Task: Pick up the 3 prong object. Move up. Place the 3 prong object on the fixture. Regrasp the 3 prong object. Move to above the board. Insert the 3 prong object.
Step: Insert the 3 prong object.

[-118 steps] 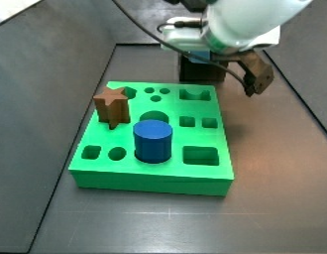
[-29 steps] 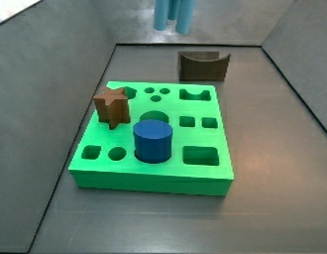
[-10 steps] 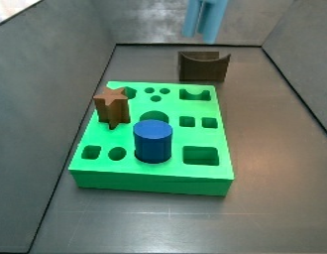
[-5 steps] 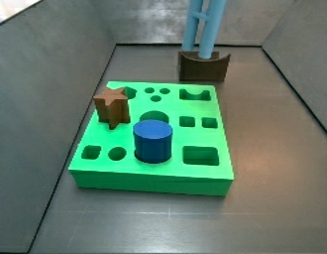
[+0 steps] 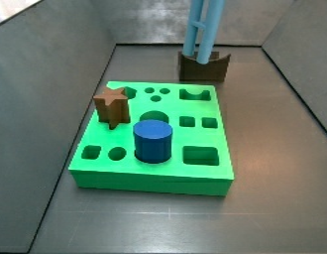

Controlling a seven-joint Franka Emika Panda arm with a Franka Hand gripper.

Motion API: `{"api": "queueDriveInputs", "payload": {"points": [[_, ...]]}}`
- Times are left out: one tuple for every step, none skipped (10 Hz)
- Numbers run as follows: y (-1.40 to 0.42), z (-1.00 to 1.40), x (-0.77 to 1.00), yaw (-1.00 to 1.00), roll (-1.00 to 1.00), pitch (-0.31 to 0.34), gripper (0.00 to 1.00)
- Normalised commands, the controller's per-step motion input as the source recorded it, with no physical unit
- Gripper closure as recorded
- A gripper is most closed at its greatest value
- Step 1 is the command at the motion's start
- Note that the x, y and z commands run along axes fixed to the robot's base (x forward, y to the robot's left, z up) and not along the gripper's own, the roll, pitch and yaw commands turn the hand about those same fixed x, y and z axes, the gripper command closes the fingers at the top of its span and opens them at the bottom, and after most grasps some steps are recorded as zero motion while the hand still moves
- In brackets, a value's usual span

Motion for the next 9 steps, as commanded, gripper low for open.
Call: {"api": "queueDriveInputs", "payload": {"points": [[0.21, -0.17, -0.11, -0.62, -0.12, 0.0, 1.0], [0.25, -0.12, -0.13, -0.57, -0.12, 0.0, 1.0], [0.18, -0.04, -0.07, -0.3, -0.07, 0.0, 1.0], [0.0, 0.0, 0.03, -0.06, -0.04, 0.0, 1.0], [0.09, -0.13, -0.12, -0.14, -0.02, -0.027, 1.0], [0.07, -0.14, -0.22, -0.19, -0.02, -0.053, 1.0], [0.1, -0.11, -0.25, -0.22, -0.05, -0.067, 1.0], [0.09, -0.04, -0.2, -0.21, -0.07, -0.051, 1.0], [0.05, -0.09, -0.25, -0.2, -0.05, -0.064, 1.0]]}}
